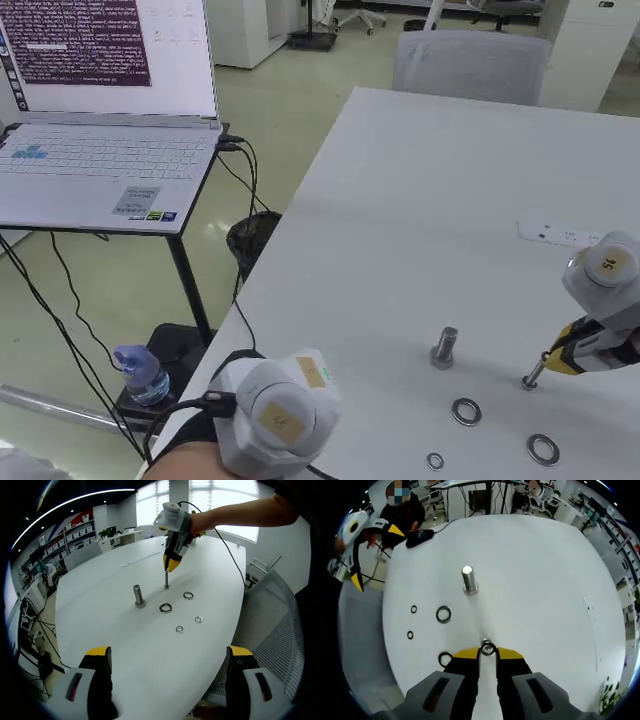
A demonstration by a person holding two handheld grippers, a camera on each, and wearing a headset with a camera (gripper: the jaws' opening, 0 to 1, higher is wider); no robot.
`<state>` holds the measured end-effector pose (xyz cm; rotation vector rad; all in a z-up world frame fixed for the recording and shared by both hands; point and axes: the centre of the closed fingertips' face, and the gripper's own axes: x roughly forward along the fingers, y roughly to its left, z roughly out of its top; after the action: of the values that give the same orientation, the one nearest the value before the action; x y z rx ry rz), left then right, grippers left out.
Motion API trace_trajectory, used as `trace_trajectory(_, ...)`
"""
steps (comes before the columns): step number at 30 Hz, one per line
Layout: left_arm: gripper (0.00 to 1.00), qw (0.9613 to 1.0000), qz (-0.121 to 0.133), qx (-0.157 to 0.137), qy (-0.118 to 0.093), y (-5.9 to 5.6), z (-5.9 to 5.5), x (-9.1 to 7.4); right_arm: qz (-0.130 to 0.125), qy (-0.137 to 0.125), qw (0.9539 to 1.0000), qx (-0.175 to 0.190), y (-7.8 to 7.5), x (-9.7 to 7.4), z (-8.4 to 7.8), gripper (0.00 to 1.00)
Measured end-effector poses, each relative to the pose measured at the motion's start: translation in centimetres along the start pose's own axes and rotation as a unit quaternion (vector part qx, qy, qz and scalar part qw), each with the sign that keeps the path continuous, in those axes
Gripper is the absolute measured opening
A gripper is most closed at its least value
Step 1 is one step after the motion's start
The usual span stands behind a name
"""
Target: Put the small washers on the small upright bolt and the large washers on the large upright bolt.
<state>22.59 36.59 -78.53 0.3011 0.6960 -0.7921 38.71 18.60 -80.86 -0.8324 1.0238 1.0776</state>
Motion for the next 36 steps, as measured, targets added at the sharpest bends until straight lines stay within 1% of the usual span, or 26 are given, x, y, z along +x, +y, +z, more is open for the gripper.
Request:
trace_trajectory(8, 0.93, 1.0, -0.002, -0.002, 0.003, 0.1, -0.2, 0.1, 0.003, 0.002, 1.0, -0.002, -0.1, 0.3, 0.1, 0.13)
trace_trajectory(12, 0.93, 1.0, -0.001, -0.003, 0.004, 0.2, -0.3, 0.1, 0.004, 0.008, 0.9999, -0.005, -0.2, 0.7, 0.0, 0.13)
trace_trajectory(17, 0.92, 1.0, -0.002, -0.006, 0.005, 0.3, -0.4, 0.1, 0.006, 0.01, 0.9999, -0.007, -0.2, 1.0, 0.0, 0.13)
trace_trajectory(24, 0.91, 1.0, -0.001, -0.007, 0.005, 0.3, -0.6, 0.2, 0.012, 0.019, 0.9997, -0.01, -0.2, 1.8, -0.3, 0.13)
trace_trajectory(28, 0.91, 1.0, -0.001, -0.009, 0.0, 0.3, -0.3, 0.1, 0.014, 0.024, 0.9995, -0.017, 0.0, 2.4, -0.4, 0.13)
trace_trajectory(36, 0.9, 0.9999, -0.001, -0.014, 0.003, 0.6, -0.7, 0.2, 0.021, 0.03, 0.9992, -0.018, 0.2, 3.7, -1.0, 0.13)
